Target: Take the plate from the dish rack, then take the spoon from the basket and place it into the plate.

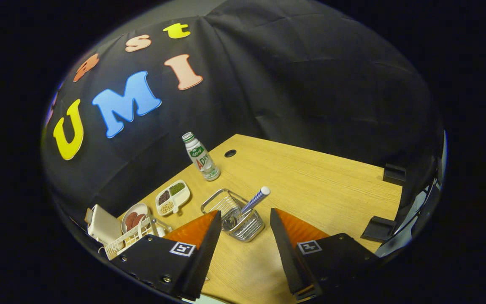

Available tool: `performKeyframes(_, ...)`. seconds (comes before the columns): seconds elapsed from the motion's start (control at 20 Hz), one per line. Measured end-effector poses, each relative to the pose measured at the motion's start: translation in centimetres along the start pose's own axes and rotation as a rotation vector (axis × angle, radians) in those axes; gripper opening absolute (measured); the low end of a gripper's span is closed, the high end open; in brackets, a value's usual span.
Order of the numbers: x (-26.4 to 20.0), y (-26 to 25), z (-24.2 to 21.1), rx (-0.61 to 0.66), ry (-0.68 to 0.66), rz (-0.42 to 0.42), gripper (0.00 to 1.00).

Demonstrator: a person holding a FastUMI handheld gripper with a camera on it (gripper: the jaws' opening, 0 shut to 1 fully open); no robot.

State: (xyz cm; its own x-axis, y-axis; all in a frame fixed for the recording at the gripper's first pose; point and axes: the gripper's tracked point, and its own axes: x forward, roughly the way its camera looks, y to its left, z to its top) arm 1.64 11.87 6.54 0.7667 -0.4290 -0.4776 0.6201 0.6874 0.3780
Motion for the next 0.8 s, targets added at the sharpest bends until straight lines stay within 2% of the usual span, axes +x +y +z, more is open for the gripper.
performKeyframes(0.25, 3.9, -0.1, -0.5, 0.046, 0.021, -0.021, 0.73)
performKeyframes(0.4, 5.5, 0.2, -0.9, 0.026, 0.025, -0.017, 0.73)
performKeyframes(0.45, 5.7, 0.5, -0.4, 0.018, 0.017, -0.003, 0.58)
performKeyframes(0.55, 5.7, -0.1, -0.6, 0.001, 0.024, -0.032, 0.28)
performKeyframes(0.6, 4.8, 0.3, -0.3, 0.014, 0.014, -0.004, 0.28)
performKeyframes(0.75, 5.2, 1.6, 0.6, 0.023, -0.021, 0.055, 0.13)
performKeyframes(0.8, 5.0, 1.7, 0.7, 0.003, -0.021, 0.045, 0.08)
